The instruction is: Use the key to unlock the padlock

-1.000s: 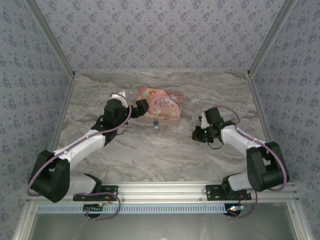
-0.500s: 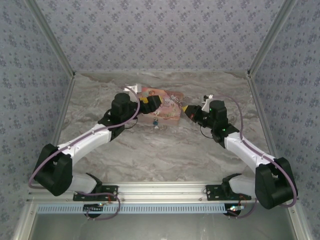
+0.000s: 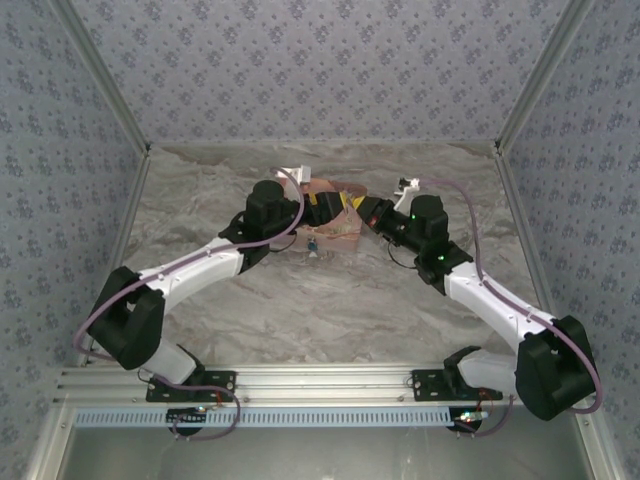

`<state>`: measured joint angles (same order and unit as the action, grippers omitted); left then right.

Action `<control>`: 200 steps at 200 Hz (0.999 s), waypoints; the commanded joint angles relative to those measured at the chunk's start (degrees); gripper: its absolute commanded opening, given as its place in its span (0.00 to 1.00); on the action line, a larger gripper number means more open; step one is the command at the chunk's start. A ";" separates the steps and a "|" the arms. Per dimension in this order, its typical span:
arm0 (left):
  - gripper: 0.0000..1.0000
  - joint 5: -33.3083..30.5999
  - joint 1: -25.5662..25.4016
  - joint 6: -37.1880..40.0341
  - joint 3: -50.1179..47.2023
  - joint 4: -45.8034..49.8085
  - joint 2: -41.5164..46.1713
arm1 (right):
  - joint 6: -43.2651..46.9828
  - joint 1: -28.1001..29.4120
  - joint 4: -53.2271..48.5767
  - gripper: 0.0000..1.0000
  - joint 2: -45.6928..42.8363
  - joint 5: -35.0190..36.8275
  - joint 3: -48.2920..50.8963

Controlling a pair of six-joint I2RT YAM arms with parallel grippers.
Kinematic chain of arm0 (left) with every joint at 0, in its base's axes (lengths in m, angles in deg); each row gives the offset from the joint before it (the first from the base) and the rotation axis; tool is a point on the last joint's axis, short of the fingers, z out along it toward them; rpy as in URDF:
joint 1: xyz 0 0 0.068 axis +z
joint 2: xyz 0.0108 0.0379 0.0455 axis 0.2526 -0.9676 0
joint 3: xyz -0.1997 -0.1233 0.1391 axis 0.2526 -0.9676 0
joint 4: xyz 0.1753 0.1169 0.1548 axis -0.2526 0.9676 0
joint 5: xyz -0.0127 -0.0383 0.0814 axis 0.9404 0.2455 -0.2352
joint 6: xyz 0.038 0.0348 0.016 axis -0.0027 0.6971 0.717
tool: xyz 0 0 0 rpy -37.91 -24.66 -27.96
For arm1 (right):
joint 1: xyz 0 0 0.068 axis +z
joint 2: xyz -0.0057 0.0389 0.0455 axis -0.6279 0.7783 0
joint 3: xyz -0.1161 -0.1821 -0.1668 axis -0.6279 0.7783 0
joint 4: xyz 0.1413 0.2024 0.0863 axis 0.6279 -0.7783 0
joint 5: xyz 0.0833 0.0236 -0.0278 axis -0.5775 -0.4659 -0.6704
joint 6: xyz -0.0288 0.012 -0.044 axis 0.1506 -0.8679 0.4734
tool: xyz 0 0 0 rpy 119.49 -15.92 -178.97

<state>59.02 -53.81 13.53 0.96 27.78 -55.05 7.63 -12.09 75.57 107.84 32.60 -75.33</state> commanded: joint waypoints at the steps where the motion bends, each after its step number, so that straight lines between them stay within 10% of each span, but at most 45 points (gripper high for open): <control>1: 0.58 2.33 -0.71 -0.54 3.55 -3.78 -1.16 | -0.33 1.10 0.37 0.00 0.14 1.15 -2.86; 200: 0.51 -0.14 -1.01 0.51 -0.05 -7.76 1.98 | -2.52 -0.35 -3.11 0.00 -0.13 4.55 -0.54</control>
<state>58.52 -54.18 13.13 1.09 24.41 -55.38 6.36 -12.04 72.86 108.69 36.27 -76.13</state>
